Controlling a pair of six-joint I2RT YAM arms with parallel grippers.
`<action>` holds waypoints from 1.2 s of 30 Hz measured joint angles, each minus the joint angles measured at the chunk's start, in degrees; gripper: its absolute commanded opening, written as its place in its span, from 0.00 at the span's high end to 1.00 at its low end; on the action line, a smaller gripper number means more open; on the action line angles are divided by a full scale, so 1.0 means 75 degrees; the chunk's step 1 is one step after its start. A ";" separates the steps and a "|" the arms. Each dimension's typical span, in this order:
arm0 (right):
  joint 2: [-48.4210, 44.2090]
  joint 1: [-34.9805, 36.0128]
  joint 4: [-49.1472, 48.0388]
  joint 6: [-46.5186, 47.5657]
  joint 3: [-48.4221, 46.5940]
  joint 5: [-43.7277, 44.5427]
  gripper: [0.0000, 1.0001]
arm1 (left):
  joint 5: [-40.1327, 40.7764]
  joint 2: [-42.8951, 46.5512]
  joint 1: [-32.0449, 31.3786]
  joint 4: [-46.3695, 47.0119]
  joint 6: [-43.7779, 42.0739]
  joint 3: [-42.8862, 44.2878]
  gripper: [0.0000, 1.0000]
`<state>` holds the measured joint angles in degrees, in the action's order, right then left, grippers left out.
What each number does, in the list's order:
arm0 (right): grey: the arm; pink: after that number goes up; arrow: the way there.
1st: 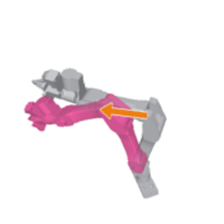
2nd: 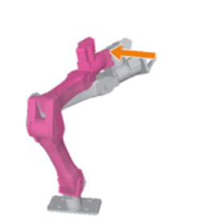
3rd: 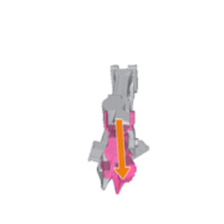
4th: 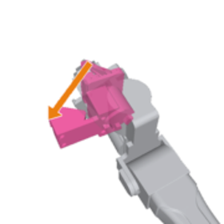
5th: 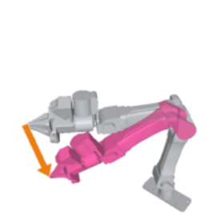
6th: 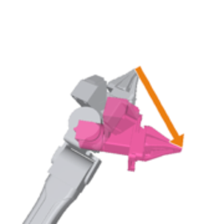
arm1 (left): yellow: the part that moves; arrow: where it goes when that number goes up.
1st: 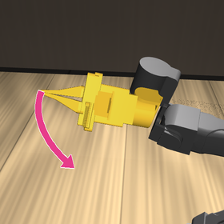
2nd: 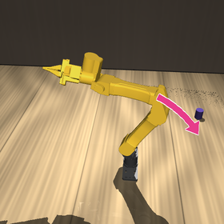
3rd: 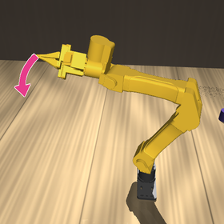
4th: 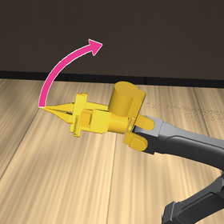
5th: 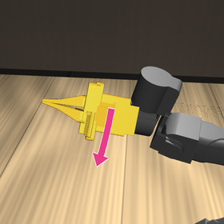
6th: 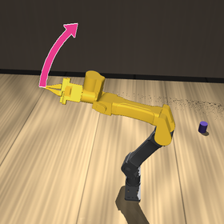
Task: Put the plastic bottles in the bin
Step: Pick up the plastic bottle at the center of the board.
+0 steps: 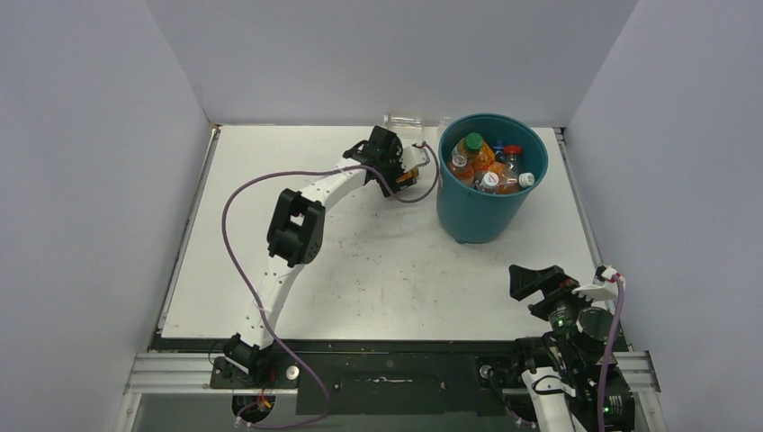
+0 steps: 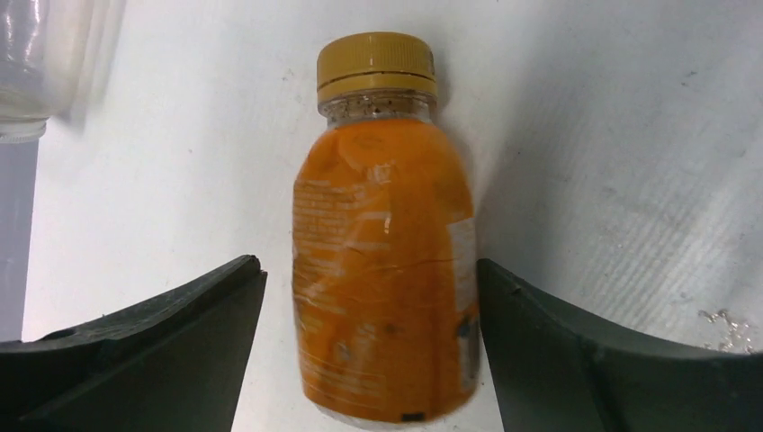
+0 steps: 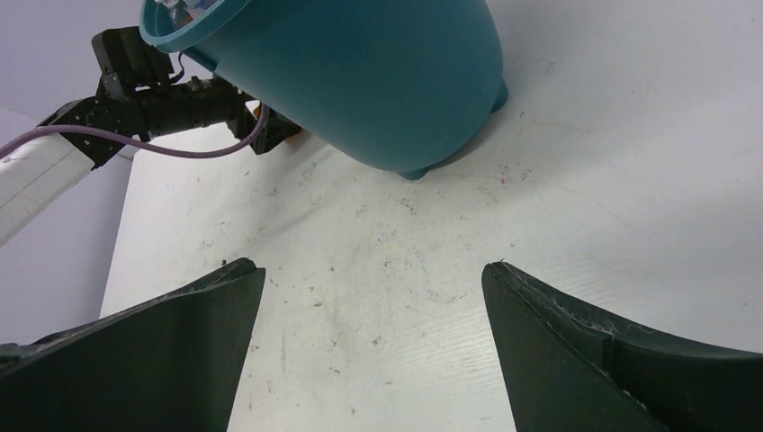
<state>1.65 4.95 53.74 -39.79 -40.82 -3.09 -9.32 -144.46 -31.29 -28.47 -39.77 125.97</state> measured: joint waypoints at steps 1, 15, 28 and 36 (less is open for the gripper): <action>0.0000 -0.0003 -0.0003 0.0000 0.0000 0.0000 0.04 | 0.0035 0.0000 0.0000 0.0079 0.0026 -0.0006 0.23; -0.0003 -0.0070 -0.0012 -0.0003 -0.0079 -0.0117 0.04 | 0.0670 0.0909 -0.0017 0.2043 0.0717 -0.2151 0.65; 0.0318 0.0003 -0.1288 0.0131 -0.0965 -0.0361 0.02 | 0.3194 0.6341 0.0300 0.3555 0.1836 -0.5657 0.71; 0.1769 0.0047 -0.4529 -0.0930 -0.0868 -0.1189 0.02 | 0.3328 1.0561 0.0052 0.5263 0.3407 -0.7563 0.73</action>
<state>14.92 5.30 19.77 -46.76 -47.33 -12.01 15.64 -65.25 -30.89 11.00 -14.22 69.25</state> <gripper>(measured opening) 0.976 0.629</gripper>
